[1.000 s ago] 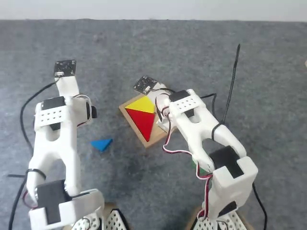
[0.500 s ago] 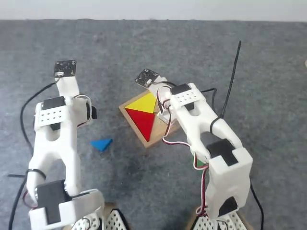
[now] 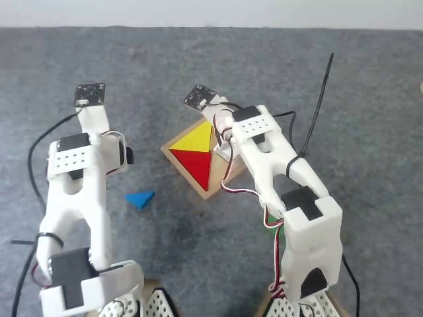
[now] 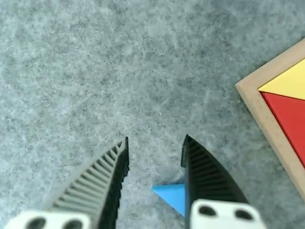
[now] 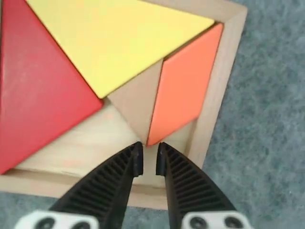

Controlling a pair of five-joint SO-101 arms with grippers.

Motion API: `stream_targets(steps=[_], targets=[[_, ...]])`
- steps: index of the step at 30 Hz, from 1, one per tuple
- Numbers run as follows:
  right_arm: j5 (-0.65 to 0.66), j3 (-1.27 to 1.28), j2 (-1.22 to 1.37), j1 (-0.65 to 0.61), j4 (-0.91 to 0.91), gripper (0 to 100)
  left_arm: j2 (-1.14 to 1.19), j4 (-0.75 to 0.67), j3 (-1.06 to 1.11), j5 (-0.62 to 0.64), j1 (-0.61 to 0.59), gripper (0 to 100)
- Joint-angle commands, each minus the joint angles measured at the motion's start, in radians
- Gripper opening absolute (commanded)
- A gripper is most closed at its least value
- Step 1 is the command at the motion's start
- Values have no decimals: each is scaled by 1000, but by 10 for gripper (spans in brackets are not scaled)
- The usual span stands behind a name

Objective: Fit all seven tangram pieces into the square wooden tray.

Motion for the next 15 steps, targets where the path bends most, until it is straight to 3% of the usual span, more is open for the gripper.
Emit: stream_targets(steps=[1,9,15], targets=[[6,-52,-157,4,74,80,-51,6,-8,9,6,181],[17,44,-512,53,464,80,-51,5,-8,9,6,181],[109,588,-773,120,407,80,-51,5,-8,9,8,181]])
